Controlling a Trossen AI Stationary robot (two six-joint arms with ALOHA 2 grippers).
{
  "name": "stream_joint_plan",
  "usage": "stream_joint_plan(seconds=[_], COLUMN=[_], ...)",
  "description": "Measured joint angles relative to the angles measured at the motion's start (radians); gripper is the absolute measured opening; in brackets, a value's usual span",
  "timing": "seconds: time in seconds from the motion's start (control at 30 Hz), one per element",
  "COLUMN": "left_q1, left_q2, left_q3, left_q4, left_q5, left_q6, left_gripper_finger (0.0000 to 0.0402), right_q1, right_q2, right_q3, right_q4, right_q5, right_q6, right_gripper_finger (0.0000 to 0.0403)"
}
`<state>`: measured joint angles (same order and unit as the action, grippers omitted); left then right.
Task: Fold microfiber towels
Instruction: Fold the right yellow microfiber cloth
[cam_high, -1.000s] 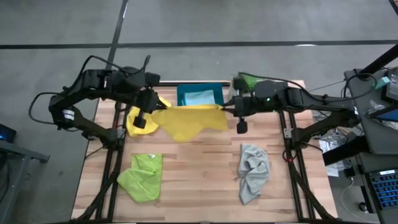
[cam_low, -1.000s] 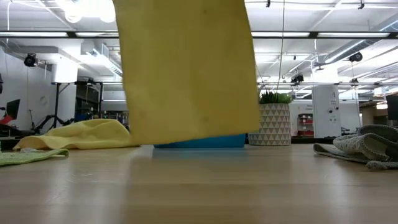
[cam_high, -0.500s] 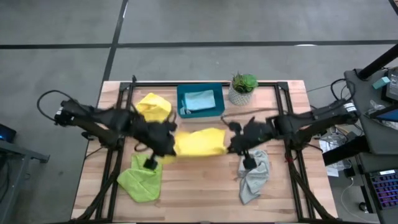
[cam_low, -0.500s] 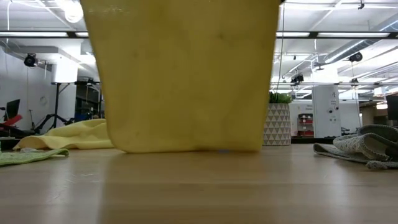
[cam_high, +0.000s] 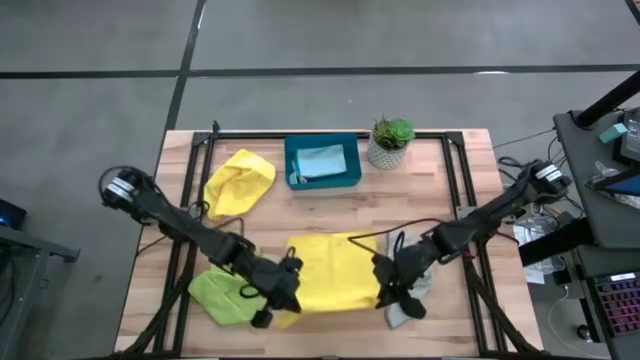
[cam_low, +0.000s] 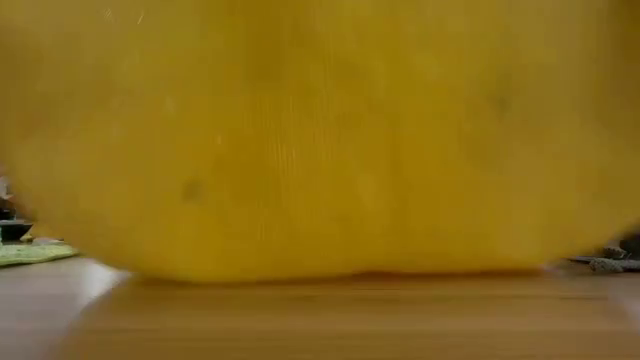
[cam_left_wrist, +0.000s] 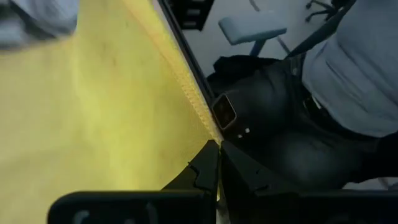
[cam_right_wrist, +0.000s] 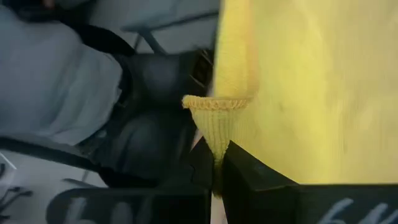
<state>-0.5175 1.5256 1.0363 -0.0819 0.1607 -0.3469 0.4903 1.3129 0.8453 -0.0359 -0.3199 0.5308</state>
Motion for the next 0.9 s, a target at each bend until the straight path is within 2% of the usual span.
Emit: stream_joint_plan(seconds=[0.17,0.37,0.47,0.57,0.7,0.9], left_q1=[0.007,0.065,0.11,0.159,0.234,0.324], left_q2=[0.099,0.1,0.097,0.097,0.095,0.089], left_q3=[-0.009,-0.018,-0.021,-0.023,-0.025,-0.026], left_q4=[0.056,-0.008,-0.111,-0.212,-0.303,-0.367], left_q5=[0.077,0.101,0.064,-0.004,-0.038,-0.041], left_q6=[-0.034,0.02,0.053,0.107,0.174,0.318], left_gripper_finger=[0.0,0.0,0.0,0.0,0.0,0.0], right_q1=[-0.002,-0.059,-0.09,-0.128,-0.186,-0.266], right_q2=[0.103,0.135,0.129,0.116,0.114,0.114], right_q3=[-0.002,-0.002,-0.002,-0.002,-0.002,-0.002], right_q4=[-0.013,-0.074,-0.159,-0.225,-0.257,-0.313], right_q5=[0.001,0.024,0.145,0.218,0.262,0.269], right_q6=[0.044,0.025,0.011,-0.017,-0.022,-0.033], right_gripper_finger=[0.0008,0.0008,0.0008,0.0008,0.0008,0.0008])
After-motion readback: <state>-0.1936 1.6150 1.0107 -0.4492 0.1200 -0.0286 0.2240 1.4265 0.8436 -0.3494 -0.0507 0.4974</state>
